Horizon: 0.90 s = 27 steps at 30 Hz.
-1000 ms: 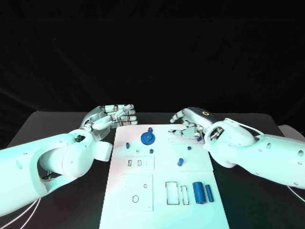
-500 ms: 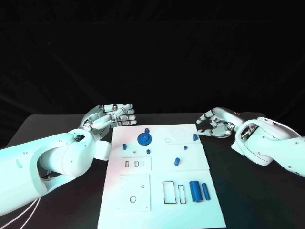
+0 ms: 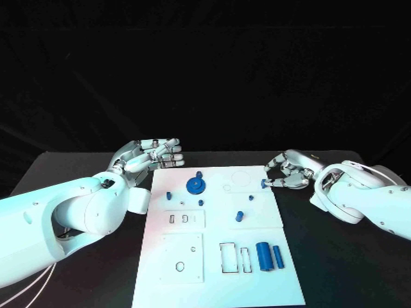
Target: Assemble the parts on the task board
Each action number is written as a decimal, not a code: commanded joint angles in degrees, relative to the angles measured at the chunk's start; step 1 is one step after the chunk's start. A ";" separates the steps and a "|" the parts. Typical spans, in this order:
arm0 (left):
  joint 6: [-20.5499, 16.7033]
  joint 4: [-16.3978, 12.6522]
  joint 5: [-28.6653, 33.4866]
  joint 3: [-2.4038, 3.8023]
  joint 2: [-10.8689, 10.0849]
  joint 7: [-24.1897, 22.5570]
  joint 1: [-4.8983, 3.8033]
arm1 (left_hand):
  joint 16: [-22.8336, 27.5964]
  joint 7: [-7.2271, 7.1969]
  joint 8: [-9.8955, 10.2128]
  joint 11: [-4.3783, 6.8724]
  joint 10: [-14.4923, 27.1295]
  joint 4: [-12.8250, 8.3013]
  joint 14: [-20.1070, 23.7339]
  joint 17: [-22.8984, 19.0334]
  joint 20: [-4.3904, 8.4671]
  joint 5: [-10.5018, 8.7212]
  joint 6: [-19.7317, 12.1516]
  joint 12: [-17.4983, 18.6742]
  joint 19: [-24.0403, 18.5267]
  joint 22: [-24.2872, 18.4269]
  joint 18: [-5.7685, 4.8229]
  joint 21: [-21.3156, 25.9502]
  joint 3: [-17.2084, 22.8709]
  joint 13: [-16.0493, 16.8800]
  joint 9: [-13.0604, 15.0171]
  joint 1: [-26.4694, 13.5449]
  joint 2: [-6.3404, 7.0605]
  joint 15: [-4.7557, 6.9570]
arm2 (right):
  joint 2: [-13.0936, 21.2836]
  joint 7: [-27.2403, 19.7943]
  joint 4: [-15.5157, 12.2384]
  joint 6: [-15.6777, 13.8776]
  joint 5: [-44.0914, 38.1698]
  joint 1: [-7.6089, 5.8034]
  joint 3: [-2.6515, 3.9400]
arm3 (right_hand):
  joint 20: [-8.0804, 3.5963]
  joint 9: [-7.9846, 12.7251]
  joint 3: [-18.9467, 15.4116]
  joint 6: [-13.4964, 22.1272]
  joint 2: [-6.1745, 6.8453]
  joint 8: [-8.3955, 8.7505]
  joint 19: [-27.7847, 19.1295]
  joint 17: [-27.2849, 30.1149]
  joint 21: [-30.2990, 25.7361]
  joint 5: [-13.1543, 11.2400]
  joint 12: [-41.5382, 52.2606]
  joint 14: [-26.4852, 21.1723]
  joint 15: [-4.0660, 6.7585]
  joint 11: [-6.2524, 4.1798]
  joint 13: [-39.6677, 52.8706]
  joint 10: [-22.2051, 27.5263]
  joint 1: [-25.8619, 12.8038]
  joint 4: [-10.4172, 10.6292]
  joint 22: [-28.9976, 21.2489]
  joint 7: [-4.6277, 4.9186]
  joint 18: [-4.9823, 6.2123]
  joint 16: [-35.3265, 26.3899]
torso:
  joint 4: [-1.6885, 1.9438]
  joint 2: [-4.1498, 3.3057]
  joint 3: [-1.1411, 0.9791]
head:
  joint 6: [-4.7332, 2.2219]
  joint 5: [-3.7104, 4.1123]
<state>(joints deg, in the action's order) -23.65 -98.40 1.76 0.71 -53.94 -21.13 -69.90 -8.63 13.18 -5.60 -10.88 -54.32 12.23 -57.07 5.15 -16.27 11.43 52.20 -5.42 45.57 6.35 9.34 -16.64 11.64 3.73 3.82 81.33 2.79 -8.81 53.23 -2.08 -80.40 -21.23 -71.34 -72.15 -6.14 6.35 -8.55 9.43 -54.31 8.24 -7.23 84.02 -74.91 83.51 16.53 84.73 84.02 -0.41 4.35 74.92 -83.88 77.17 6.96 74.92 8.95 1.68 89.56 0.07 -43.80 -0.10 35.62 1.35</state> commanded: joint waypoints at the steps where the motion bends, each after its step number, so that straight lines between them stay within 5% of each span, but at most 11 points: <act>1: 1.09 -0.11 0.07 0.04 0.03 -0.17 -0.06 | 0.25 0.36 0.16 -0.14 -0.03 -0.36 -0.44 -0.06 0.00 0.06 0.33 0.22 0.41 -0.08 1.14 0.13 -0.05 -0.05 -0.07 0.45 0.10 0.10 | -0.40 -0.45 0.59 1.89 -0.99 0.18 -0.03 | -0.10 0.08 -0.08 -0.29 0.06 0.33 0.24 -13.10 -0.31 0.02 -0.27 5.50 0.26 -0.06 8.24 -0.28 0.63 -0.43 6.38 0.14 0.63 -0.19 | -0.12 0.02 0.06 | 0.23 -0.10; 27: 1.11 0.08 0.07 0.04 0.06 -0.15 -0.06 | 0.32 0.34 0.20 -0.13 -0.07 -0.40 -0.46 -0.06 0.00 0.06 0.37 0.26 0.41 -0.12 1.14 0.16 -0.03 -0.05 -0.06 0.47 0.11 0.10 | -2.17 0.00 2.49 3.54 -1.82 1.32 -0.06 | -0.34 -0.12 1.65 -3.11 -1.46 -0.06 0.87 -13.66 0.29 0.29 0.45 5.64 0.58 -0.47 9.15 -1.08 3.00 -2.59 7.34 -0.32 0.40 -0.02 | -0.10 0.04 -0.02 | 0.85 -0.30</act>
<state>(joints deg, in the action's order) -23.58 -98.29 1.76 0.70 -53.99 -21.04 -69.90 -8.63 13.18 -5.60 -10.88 -54.32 12.23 -57.07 5.15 -16.27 11.43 52.20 -5.42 45.57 6.29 9.34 -16.64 11.64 3.73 3.82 81.33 2.79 -8.81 51.14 -1.98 -77.96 -19.03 -72.31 -70.91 -6.20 6.35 -8.60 11.00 -57.01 6.89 -7.23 84.02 -74.94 83.52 16.52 84.97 83.81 -0.20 4.35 74.91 -83.89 79.58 4.74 74.91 8.50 1.68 89.56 -0.05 -43.74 -0.13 36.39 1.02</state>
